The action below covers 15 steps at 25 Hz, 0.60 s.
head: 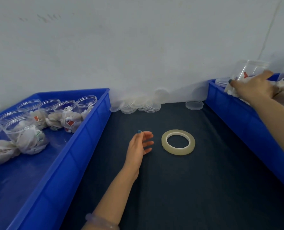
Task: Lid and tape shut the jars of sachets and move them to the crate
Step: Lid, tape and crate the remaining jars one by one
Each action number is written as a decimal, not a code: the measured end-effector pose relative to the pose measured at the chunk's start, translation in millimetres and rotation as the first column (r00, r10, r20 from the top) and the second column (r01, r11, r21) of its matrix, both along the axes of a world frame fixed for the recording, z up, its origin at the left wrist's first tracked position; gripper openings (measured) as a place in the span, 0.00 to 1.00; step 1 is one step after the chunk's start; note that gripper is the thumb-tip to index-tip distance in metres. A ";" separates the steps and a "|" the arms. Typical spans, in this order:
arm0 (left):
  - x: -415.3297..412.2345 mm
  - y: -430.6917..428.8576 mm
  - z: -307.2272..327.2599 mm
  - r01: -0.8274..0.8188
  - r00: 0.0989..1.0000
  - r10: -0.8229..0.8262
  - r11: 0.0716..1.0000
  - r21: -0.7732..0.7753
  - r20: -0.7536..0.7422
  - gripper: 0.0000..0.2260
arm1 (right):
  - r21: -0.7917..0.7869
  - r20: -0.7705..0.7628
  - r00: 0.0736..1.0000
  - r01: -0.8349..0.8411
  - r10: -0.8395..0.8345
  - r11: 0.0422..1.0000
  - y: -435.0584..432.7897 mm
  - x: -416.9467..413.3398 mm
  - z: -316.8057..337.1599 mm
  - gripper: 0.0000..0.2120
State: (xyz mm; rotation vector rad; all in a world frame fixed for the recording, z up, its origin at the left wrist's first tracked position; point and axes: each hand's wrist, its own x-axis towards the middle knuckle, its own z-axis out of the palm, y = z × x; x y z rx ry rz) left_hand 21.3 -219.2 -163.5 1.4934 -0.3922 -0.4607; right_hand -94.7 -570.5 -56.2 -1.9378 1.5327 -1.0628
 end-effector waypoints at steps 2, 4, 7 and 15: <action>0.1 0.7 0.3 -0.004 1.000 0.004 1.000 0.003 0.002 0.17 | 0.025 -0.006 1.000 -0.007 0.007 1.000 -3.0 0.8 0.6 0.50; 0.1 1.2 0.8 -0.006 1.000 0.006 1.000 0.003 0.007 0.17 | 0.046 -0.004 1.000 -0.014 0.014 0.999 -7.2 -0.2 2.3 0.50; 0.0 1.4 1.8 -0.011 1.000 0.011 1.000 0.004 0.004 0.17 | 0.065 0.000 1.000 -0.017 0.017 0.998 -9.9 -3.6 3.5 0.52; 0.7 2.6 2.6 -0.013 1.000 0.013 1.000 -0.004 0.015 0.17 | 0.088 0.030 0.999 -0.015 0.012 0.996 -15.3 -9.1 0.3 0.52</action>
